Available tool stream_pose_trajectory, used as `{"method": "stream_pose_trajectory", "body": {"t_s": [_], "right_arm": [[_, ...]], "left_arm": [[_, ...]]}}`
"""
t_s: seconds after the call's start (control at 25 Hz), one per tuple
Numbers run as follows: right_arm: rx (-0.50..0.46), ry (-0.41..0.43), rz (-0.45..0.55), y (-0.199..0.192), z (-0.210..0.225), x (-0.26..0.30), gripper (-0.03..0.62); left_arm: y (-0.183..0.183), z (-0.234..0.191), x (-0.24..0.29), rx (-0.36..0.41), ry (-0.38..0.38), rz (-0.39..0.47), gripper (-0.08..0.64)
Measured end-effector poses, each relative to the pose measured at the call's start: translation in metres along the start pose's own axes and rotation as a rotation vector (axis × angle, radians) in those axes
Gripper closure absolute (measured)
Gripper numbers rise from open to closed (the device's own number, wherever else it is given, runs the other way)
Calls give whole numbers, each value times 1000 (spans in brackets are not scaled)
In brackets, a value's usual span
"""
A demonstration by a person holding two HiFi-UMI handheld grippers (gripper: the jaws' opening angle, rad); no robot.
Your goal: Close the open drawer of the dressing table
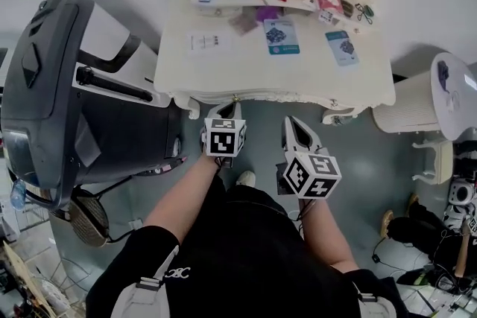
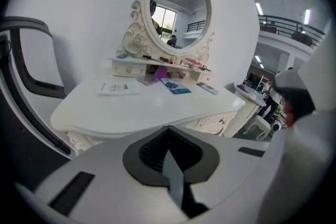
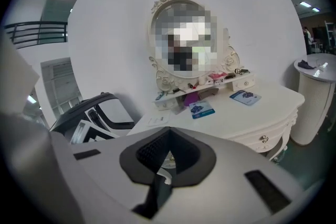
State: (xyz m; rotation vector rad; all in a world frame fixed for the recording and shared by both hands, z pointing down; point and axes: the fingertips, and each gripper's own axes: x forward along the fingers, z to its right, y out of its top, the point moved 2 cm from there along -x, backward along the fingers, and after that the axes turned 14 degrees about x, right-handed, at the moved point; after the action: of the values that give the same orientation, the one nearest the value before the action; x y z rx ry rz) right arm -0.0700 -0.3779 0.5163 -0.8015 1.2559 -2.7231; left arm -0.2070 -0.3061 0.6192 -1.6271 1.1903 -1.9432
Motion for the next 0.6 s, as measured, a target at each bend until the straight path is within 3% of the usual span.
{"method": "stream_pose_trajectory", "body": {"t_s": [0.2,0.6], "right_arm": [[-60,29,51,15,-27,17,584],[-119,51,169,49,-70,29,584]], "left_arm": [[52,3,-49,67,-21,80,554],[121,-14,-105,111,-36,236,554]]}}
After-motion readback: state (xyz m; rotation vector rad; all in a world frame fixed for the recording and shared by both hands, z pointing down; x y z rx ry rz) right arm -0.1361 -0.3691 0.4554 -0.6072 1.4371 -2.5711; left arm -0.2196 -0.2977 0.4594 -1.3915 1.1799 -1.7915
